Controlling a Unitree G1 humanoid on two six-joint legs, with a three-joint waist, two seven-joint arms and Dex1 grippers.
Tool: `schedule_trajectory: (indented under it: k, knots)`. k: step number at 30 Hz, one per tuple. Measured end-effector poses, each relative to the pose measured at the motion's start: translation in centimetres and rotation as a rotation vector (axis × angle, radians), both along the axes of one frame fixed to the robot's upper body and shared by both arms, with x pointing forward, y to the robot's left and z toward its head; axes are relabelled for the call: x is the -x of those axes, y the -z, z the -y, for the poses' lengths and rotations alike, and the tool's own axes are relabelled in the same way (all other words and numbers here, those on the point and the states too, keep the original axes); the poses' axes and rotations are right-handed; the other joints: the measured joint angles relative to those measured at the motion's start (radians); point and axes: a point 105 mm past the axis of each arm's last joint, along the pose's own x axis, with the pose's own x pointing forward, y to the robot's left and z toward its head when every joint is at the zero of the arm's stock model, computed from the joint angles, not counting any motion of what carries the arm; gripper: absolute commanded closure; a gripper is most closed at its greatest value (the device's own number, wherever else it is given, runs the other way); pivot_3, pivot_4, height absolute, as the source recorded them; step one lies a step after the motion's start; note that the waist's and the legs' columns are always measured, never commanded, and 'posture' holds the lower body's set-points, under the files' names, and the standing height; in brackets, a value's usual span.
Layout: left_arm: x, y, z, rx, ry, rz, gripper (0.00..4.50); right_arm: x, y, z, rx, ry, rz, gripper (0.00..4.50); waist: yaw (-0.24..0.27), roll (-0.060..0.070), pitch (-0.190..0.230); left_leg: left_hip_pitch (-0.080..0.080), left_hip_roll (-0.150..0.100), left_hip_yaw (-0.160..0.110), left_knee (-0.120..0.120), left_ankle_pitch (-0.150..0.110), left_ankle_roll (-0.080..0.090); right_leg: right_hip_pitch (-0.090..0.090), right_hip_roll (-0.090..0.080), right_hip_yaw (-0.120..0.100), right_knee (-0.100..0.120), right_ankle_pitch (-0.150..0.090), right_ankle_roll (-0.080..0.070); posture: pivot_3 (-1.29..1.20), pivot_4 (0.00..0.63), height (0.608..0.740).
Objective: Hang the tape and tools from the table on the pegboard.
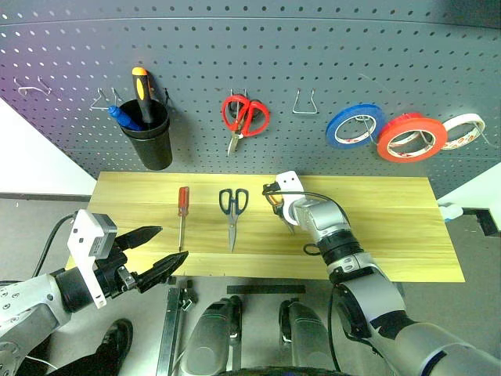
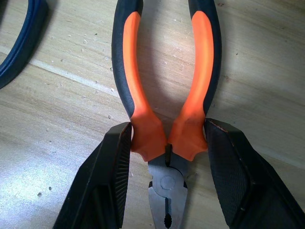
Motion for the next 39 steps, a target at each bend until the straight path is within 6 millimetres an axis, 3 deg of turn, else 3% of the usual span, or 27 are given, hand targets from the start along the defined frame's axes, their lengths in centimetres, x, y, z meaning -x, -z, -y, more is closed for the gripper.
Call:
schedule_trajectory:
  k: [4, 10, 20, 25, 33, 39]
  knots:
    - [0.0, -0.1, 0.0, 0.001, 0.002, 0.003, 0.00, 0.5, 0.0, -0.1, -0.072, -0.027, -0.035, 2.46, 0.000, 0.000, 0.000, 0.000, 0.000, 0.000, 0.000, 0.000, 0.001, 0.000, 0.000, 0.000, 0.000, 0.000, 0.001, 0.26, 0.246, 0.740]
    - [-0.3, -0.1, -0.1, 0.005, 0.000, 0.009, 0.00, 1.1, -0.1, 1.5, -0.073, -0.027, -0.052, 2.46, -0.001, 0.000, 0.001, 0.000, 0.000, 0.000, 0.000, -0.002, 0.003, 0.000, 0.000, 0.000, -0.001, 0.000, 0.000, 0.25, 0.242, 0.740]
    - [-0.6, -0.1, 0.2, 0.018, 0.020, 0.014, 0.00, 2.0, -0.1, 2.1, -0.094, -0.023, -0.052, 2.46, 0.000, 0.000, 0.002, -0.001, 0.000, 0.000, -0.001, -0.001, 0.003, -0.001, 0.000, 0.000, -0.001, 0.000, 0.001, 0.22, 0.243, 0.740]
    - [-1.3, -0.1, 0.1, 0.023, 0.021, 0.024, 0.00, 3.0, -1.0, 3.5, -0.154, -0.012, 0.003, 2.46, 0.000, -0.001, 0.003, -0.001, 0.000, 0.000, -0.001, -0.002, 0.003, -0.001, 0.000, 0.000, -0.002, 0.001, 0.001, 0.18, 0.230, 0.740]
    - [-2.4, -0.5, 0.3, 0.040, 0.053, 0.050, 0.00, 5.4, -2.4, 3.4, -0.333, -0.051, 0.086, 2.46, -0.002, -0.001, 0.003, -0.002, 0.000, 0.000, 0.000, 0.000, 0.001, -0.001, 0.000, 0.000, -0.001, 0.001, 0.002, 0.12, 0.200, 0.740]
    - [-3.0, -0.3, 0.4, 0.066, 0.088, 0.039, 0.00, 6.2, -3.5, 5.1, -0.432, -0.004, 0.170, 2.46, -0.004, -0.002, 0.002, -0.001, 0.000, 0.000, 0.001, 0.001, -0.002, -0.001, 0.000, 0.000, 0.001, 0.001, 0.002, 0.09, 0.175, 0.740]
